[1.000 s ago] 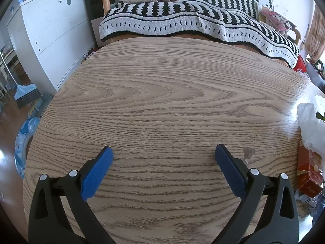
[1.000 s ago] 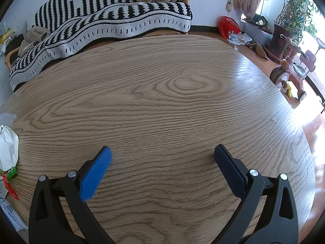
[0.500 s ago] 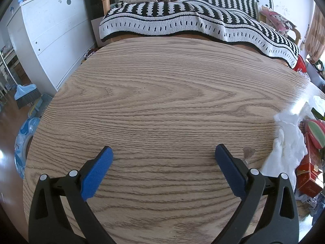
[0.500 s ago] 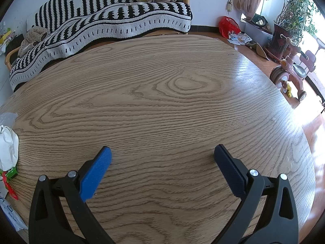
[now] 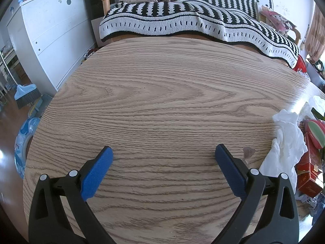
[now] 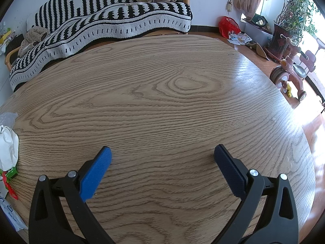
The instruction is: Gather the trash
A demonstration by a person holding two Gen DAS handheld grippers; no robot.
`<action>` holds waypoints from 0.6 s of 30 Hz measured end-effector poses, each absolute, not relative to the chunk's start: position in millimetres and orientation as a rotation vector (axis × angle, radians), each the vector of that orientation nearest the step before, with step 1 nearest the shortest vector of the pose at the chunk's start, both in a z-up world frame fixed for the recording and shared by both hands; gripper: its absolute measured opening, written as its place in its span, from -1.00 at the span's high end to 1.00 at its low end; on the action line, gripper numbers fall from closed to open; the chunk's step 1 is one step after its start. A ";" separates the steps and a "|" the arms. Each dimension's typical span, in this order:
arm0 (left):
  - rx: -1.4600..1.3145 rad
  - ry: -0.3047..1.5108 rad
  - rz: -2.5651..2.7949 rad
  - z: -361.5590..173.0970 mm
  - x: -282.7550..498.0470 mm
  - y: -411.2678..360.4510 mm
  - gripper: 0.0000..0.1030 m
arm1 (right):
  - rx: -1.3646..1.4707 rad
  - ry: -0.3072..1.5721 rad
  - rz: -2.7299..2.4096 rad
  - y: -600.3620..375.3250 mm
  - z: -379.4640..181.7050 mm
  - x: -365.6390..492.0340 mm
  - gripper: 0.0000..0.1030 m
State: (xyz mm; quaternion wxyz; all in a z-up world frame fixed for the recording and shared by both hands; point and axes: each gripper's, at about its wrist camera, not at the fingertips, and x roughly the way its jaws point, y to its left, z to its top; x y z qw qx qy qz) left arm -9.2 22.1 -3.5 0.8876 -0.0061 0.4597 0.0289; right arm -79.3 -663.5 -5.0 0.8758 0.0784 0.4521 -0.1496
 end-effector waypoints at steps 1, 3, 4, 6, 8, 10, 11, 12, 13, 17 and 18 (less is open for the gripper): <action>-0.013 0.955 0.060 -3.5 -9.2 22.1 -0.88 | 0.164 0.943 -0.312 -663.5 -5.3 -79.3 -0.90; -0.013 0.955 0.060 -3.4 -9.4 22.4 -0.88 | 0.164 0.943 -0.312 -663.6 -4.7 -79.8 -0.90; -0.013 0.955 0.060 -3.5 -9.2 22.1 -0.88 | 0.164 0.943 -0.312 -663.6 -4.9 -79.5 -0.90; -0.013 0.955 0.060 -3.4 -9.4 22.5 -0.88 | 0.164 0.943 -0.312 -663.6 -4.7 -79.8 -0.90; -0.013 0.955 0.060 -3.5 -9.3 22.1 -0.88 | 0.164 0.943 -0.312 -663.5 -5.4 -79.2 -0.90; -0.013 0.955 0.060 -3.4 -9.6 22.8 -0.88 | 0.164 0.943 -0.312 -663.5 -5.6 -79.1 -0.90; -0.013 0.955 0.060 -3.5 -9.3 22.2 -0.88 | 0.164 0.943 -0.312 -663.6 -4.9 -79.6 -0.90; -0.013 0.955 0.060 -3.4 -9.5 22.5 -0.88 | 0.164 0.943 -0.312 -663.6 -5.4 -79.2 -0.90; -0.013 0.955 0.060 -3.4 -9.3 22.2 -0.88 | 0.164 0.943 -0.312 -663.7 -4.5 -79.9 -0.90; -0.013 0.956 0.060 -3.3 -9.6 23.0 -0.88 | 0.164 0.943 -0.312 -663.6 -5.2 -79.4 -0.90; -0.013 0.956 0.060 -3.3 -9.3 22.3 -0.88 | 0.164 0.943 -0.312 -663.5 -5.7 -79.0 -0.90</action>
